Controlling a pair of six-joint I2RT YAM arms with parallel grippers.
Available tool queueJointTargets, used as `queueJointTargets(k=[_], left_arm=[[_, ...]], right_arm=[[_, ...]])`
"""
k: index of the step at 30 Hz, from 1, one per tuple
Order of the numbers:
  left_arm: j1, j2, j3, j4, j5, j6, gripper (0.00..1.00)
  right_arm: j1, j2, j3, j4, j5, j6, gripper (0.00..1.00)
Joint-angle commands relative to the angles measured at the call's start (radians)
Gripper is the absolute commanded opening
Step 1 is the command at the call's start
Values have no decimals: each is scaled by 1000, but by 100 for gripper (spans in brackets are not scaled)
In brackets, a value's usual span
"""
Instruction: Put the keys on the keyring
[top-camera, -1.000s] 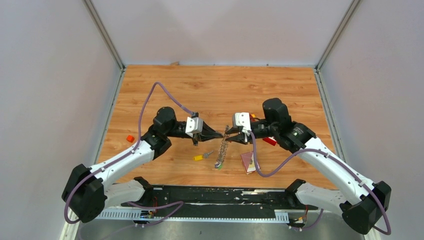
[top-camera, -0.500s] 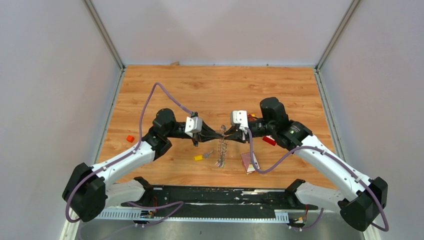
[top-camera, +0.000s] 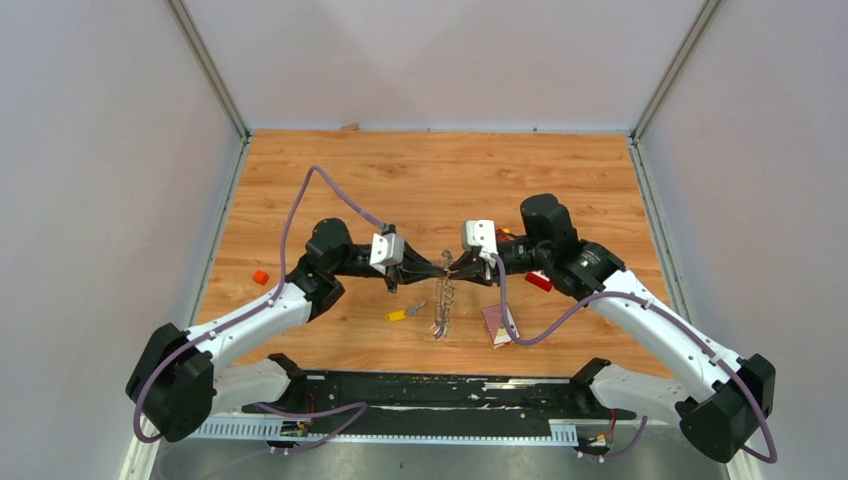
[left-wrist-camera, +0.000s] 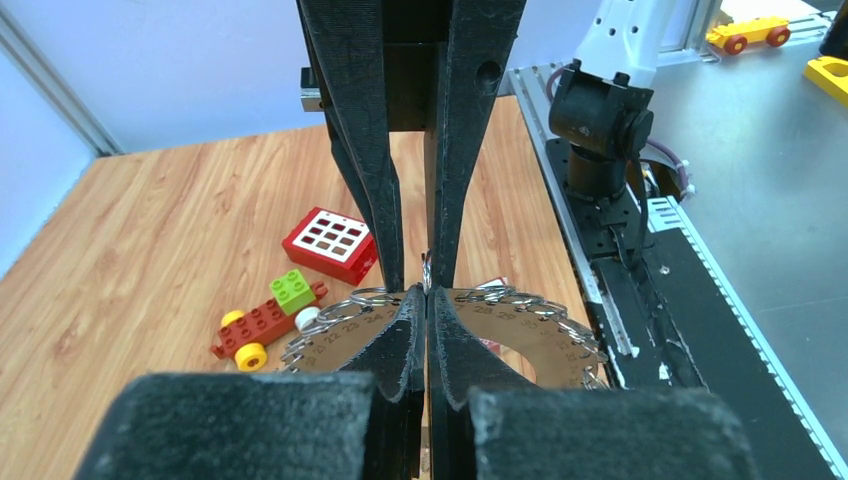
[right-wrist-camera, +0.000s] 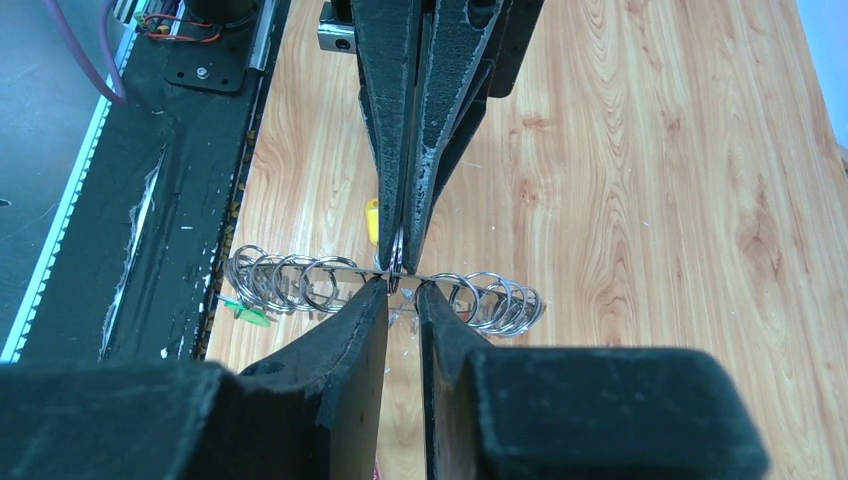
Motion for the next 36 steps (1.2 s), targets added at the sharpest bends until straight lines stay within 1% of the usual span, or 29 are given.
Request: queueJointTargets(k=[1,7,9,10,14,18,20,21,23,25,27,29,32,36], left_arm=[[-4,3,-1,71,-20,-10,0],[-3,7,-5,75,-22,-12,0],[-4,10,-4,78,-23,-15,0],[-4,12,-4,80,-22,-17,0],[-4,16,-8,82,-23,-17,0],[-3,19,-12,77,-26,-11,0],[-4,17,-9,58,-27,10,0],[-4,13,-6,38,-28,28,3],[-4,5,8,-41,-25,90,17],[-3,-5,39,-142,-32,178,26],[-3,-6,74,-244,-38,269,33],[-4,-1,109,-339,-41,366,37],[-3,16,149,-449,-32,478,39],[-3,41,175,-480,-8,505,40]], right_arm=[[2,-11,26,32,-58,-1,19],[2,-11,26,35,-56,1,18],[1,-9,29,36,-56,3,16],[2,-9,27,38,-55,4,14],[4,-11,26,44,-37,5,0],[8,-18,28,38,-1,-12,0],[17,-23,35,5,33,-49,0],[24,-25,41,-15,56,-72,0],[38,-26,50,-60,97,-116,0],[55,-13,72,-122,127,-153,0],[69,8,107,-182,157,-177,0],[79,23,128,-221,176,-188,0],[90,34,146,-247,204,-190,0],[103,57,178,-287,243,-184,0]])
